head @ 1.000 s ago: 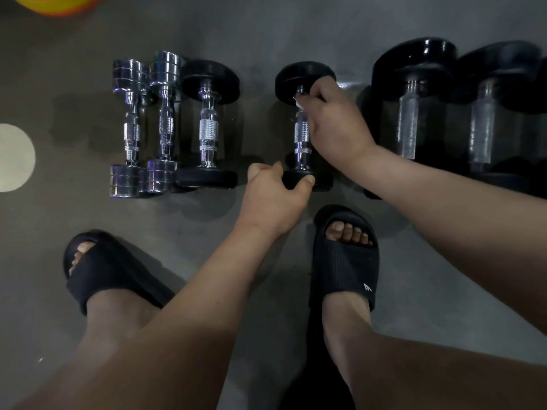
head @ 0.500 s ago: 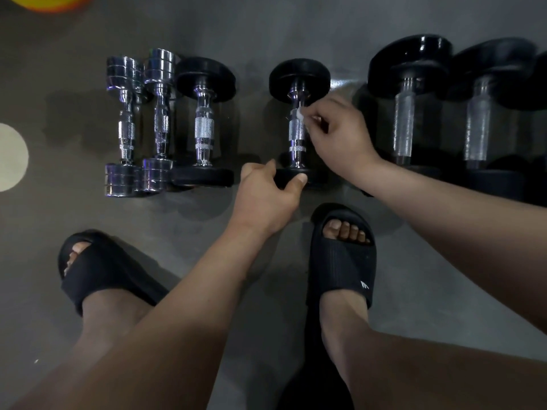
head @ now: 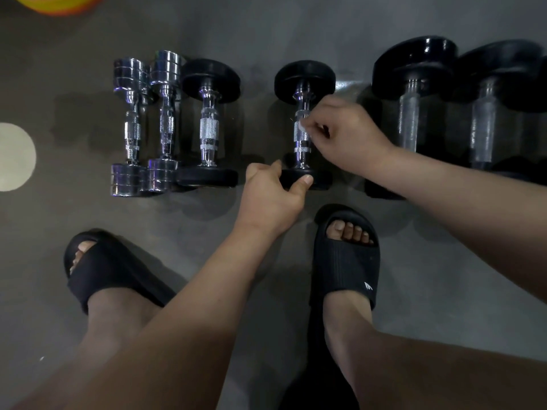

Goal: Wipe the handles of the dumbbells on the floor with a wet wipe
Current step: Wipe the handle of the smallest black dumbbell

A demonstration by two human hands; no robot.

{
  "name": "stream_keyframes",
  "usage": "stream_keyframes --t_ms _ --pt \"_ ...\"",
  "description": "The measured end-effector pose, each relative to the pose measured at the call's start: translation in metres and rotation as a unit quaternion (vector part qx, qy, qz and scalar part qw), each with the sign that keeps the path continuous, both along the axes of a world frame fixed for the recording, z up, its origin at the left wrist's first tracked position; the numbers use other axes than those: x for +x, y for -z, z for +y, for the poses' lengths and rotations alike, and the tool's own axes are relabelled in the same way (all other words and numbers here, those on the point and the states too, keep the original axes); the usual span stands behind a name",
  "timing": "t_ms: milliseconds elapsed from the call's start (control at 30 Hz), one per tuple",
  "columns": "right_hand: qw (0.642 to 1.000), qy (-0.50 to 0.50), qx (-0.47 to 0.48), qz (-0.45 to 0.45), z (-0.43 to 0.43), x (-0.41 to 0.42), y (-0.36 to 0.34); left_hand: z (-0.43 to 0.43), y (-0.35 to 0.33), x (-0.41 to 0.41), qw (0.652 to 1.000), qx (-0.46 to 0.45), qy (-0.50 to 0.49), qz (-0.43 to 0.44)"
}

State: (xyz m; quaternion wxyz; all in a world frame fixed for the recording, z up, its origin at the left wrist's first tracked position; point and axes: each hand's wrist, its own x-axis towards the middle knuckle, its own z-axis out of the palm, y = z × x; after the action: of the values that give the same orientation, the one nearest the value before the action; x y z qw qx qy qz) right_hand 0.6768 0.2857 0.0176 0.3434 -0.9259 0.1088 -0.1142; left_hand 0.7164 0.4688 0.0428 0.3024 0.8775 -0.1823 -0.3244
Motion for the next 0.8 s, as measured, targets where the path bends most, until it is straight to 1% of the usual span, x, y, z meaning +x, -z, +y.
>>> stream_keyframes --t_ms 67,167,233,333,367,400,500,533,600,700,733,800 --pt "1.000 0.002 -0.010 0.013 -0.007 0.008 -0.002 -0.001 0.000 -0.001 1.000 -0.003 0.001 -0.002" --pt "0.998 0.057 -0.005 0.029 -0.010 0.014 -0.003 -0.001 -0.001 -0.003 1.000 -0.005 0.005 -0.007" --pt "0.999 0.035 -0.011 0.028 -0.006 0.008 -0.003 -0.002 -0.002 -0.003 1.000 -0.005 0.003 -0.007" --pt "0.996 -0.062 -0.019 0.056 -0.006 -0.002 -0.012 -0.004 -0.005 -0.004 1.000 -0.008 0.004 -0.009" --pt "0.994 -0.076 -0.027 0.069 -0.009 0.000 -0.015 -0.004 -0.006 -0.004 1.000 -0.009 0.007 -0.013" --pt "0.994 -0.069 -0.037 0.076 -0.013 0.004 -0.016 -0.005 -0.006 -0.005 1.000 -0.009 0.009 -0.016" --pt "0.996 0.004 -0.049 0.078 -0.022 0.017 -0.016 -0.007 -0.008 -0.008 1.000 -0.006 0.018 -0.023" --pt "0.996 0.014 -0.052 0.078 -0.022 0.017 -0.015 -0.007 -0.008 -0.008 0.999 -0.002 0.023 -0.022" --pt "0.995 -0.011 -0.056 0.080 -0.017 0.011 -0.015 -0.007 -0.008 -0.008 0.999 0.003 0.032 -0.017" --pt "0.990 -0.091 -0.059 0.091 -0.010 0.000 -0.023 -0.006 -0.006 -0.005 0.999 0.016 0.033 -0.004" --pt "0.988 -0.101 -0.064 0.097 -0.011 0.001 -0.025 -0.006 -0.005 -0.005 0.999 0.018 0.036 -0.002" --pt "0.989 -0.081 -0.073 0.102 -0.016 0.009 -0.025 -0.006 -0.004 -0.006 0.999 0.015 0.048 -0.002"
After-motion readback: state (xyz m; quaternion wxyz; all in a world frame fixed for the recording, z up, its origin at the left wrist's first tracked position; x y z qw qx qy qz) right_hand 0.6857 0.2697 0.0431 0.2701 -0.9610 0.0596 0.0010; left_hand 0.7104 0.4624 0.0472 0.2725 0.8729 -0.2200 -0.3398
